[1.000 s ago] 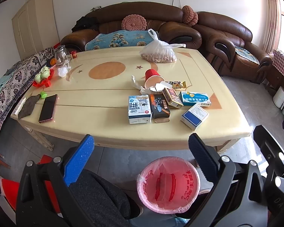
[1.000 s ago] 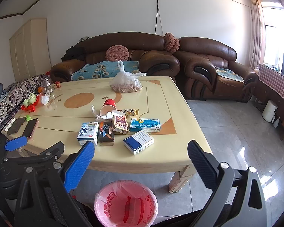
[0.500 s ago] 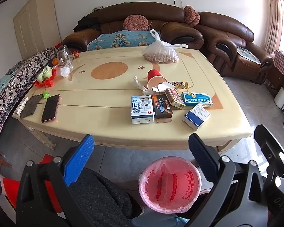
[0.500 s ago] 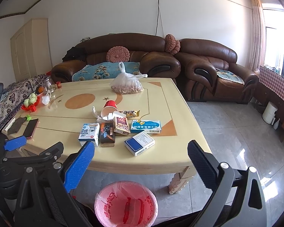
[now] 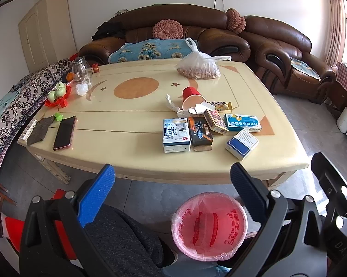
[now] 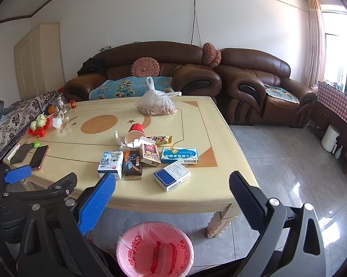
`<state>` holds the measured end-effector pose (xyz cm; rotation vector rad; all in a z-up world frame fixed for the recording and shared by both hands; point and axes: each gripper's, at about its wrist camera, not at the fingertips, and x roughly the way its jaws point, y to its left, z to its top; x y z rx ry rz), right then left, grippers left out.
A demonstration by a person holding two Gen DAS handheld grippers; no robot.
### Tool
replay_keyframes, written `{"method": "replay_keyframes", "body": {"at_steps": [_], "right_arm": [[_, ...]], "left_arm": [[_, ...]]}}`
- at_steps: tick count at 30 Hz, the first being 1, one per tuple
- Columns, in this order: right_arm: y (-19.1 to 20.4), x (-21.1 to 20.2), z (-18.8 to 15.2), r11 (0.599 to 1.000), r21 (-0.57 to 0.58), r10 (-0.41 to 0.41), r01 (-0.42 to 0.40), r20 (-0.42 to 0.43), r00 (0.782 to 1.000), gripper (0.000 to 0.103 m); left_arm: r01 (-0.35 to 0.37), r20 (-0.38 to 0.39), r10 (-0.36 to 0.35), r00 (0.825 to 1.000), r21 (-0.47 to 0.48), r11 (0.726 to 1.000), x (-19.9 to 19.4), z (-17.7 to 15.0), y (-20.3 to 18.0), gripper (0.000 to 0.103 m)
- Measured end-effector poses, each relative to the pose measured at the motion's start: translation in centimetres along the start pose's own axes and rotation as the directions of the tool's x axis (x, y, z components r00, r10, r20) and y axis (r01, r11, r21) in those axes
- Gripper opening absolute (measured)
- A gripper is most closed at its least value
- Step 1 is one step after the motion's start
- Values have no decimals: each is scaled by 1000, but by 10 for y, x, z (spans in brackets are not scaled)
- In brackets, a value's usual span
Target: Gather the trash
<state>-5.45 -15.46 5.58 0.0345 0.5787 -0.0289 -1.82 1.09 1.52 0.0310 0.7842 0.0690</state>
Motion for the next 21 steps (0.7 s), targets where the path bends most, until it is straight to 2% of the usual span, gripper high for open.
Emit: {"method": "replay_keyframes", "body": {"at_steps": [21], "right_arm": [[0,3,-3,1000,7,12,-12,-9,1000,97]], "left_arm": [[-5,-7,5,1000,0,1000,2,-2,3,98]]}}
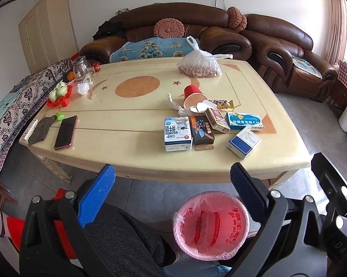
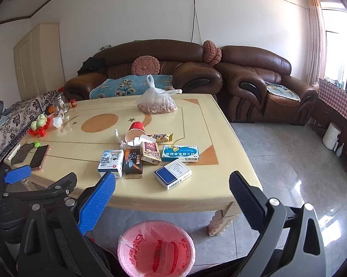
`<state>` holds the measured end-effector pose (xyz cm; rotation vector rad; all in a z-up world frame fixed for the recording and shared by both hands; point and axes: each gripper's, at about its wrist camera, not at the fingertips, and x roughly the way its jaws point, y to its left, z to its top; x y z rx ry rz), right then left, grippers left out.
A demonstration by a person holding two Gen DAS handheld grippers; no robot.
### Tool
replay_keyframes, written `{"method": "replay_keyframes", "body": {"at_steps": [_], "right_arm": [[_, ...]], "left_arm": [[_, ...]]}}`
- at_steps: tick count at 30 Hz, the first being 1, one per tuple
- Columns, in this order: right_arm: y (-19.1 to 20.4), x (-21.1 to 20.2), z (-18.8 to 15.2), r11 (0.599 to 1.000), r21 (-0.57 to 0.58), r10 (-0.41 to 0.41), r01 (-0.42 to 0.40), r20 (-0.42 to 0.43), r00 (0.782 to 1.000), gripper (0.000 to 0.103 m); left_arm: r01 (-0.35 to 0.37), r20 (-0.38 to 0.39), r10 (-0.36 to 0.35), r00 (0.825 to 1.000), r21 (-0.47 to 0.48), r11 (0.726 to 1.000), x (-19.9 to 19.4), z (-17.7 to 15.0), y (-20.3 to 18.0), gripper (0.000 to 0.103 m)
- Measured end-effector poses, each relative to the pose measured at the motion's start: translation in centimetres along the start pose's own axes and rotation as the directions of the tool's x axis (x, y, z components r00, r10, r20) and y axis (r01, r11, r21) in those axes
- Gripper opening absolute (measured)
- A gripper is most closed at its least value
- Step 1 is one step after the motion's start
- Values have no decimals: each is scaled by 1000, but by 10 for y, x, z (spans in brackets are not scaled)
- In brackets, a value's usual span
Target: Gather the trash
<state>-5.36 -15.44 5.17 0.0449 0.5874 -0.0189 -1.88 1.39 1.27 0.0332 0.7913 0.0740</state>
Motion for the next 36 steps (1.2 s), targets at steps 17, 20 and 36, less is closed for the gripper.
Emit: {"method": "replay_keyframes", "body": {"at_steps": [17,20,36], "right_arm": [[-18,69,7,996,-24,79,-83,-144,986,97],[-22,83,9,995,-39,79,-86,-166,983,97],[-24,166,27,962,-145,169,-232,-351,921,97]], "left_arm": [[47,-153,-48,987,-8,999,50,21,7,98],[46,-169,-47,985,-10,999,60,27,8,98],[49,-294,-53,954,-22,999,132,59,10,98]]}}
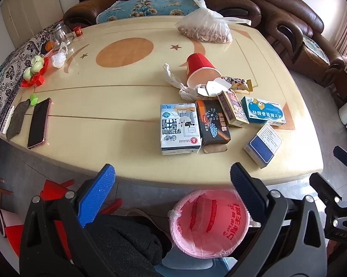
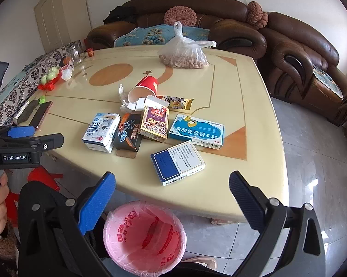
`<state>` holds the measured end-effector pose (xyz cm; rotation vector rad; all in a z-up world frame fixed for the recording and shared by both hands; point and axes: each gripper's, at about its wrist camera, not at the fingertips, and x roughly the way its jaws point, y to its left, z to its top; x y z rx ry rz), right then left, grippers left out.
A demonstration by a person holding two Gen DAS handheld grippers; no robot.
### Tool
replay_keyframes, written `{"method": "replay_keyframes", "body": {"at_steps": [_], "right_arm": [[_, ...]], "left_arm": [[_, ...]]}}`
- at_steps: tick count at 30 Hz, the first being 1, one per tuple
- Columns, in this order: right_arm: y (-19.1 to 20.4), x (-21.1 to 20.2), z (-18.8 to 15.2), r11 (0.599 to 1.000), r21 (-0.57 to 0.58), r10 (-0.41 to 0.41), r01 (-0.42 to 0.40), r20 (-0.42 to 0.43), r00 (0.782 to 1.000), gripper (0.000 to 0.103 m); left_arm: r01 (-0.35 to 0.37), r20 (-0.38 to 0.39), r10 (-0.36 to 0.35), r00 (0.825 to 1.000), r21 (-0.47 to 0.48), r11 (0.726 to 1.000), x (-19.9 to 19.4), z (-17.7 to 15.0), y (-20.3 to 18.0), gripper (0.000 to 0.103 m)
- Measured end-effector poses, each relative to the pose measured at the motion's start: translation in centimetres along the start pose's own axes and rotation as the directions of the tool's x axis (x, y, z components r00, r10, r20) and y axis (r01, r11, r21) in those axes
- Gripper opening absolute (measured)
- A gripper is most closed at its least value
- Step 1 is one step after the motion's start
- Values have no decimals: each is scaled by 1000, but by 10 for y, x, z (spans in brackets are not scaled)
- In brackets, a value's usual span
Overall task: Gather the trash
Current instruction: 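Move left gripper to white milk carton while right gripper approaches white blue-panel box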
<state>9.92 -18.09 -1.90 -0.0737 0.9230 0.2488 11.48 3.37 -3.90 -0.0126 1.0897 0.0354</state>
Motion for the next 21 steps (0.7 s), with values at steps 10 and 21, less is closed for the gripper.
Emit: {"method": "replay_keyframes", "body": {"at_steps": [10,21], "right_arm": [[-14,40,20,997,-43,59,-63,-94,994,97],[-24,78,31,990,-64,115,-130,-194,974,97]], "left_arm": [[-7,-54,9,998,28,1000,31,30,-12,98],[12,-156,-7,988,31,999,72,52,-16,98]]}}
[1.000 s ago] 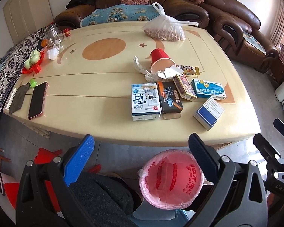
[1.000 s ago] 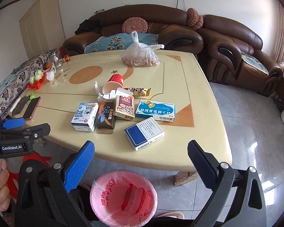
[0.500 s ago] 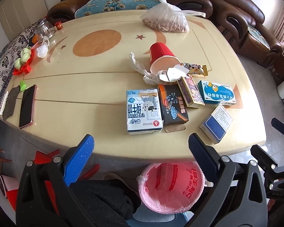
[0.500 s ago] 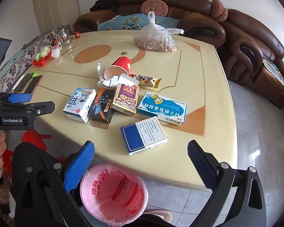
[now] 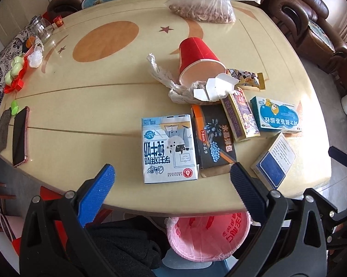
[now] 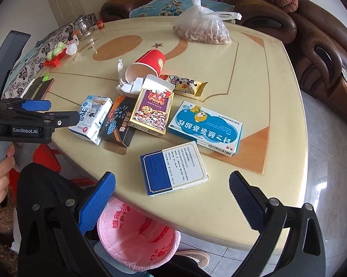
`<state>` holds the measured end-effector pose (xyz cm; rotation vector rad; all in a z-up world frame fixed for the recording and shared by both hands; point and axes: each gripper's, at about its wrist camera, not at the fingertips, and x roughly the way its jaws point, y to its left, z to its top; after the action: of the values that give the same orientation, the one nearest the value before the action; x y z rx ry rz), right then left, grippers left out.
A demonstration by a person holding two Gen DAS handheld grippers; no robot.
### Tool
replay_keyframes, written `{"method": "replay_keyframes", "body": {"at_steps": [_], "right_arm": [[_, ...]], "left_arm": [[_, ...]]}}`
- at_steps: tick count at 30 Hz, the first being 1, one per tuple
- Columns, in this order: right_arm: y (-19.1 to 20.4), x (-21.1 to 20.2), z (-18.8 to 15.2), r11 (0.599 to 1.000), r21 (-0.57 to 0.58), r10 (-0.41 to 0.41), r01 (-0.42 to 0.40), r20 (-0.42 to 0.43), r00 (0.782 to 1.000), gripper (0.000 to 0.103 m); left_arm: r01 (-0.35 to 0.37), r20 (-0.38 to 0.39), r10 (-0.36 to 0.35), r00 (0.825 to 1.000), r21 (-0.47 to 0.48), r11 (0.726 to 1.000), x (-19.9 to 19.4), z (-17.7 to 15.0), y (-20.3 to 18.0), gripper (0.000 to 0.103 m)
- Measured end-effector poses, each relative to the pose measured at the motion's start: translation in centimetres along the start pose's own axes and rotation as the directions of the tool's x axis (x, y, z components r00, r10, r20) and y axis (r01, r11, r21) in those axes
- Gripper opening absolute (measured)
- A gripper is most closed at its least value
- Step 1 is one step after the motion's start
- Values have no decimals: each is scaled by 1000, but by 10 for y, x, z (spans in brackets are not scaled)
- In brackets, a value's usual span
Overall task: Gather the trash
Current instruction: 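Move left gripper to white milk carton while right gripper approaches white blue-panel box, then close left gripper on milk carton while right gripper closes on blue-panel box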
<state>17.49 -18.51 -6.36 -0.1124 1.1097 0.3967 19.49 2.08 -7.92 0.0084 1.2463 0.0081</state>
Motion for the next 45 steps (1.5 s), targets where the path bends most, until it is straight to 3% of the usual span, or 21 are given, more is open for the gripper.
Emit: {"method": "replay_keyframes", "body": {"at_steps": [11,18,30,45], "right_arm": [[-5,41,3,997,-11,73,-75,-109,991,97],[-6,66,1,996,-18,79,-83,-166,983,97],[-8,91,-2,995,-21,92,-98,-205,975,97],[-4,96,0,994,-40,89,-99,-212,973,97]], "left_arm": [[-10,-70,8,998,-24,1000,32,14,5,98],[-8,-111,4,994,-29,1000,51,19,7,98],[-10,-150,4,989,-44,999,71,25,10,98],[62,-207,-81,975,-96,993,91,49,35,98]]}}
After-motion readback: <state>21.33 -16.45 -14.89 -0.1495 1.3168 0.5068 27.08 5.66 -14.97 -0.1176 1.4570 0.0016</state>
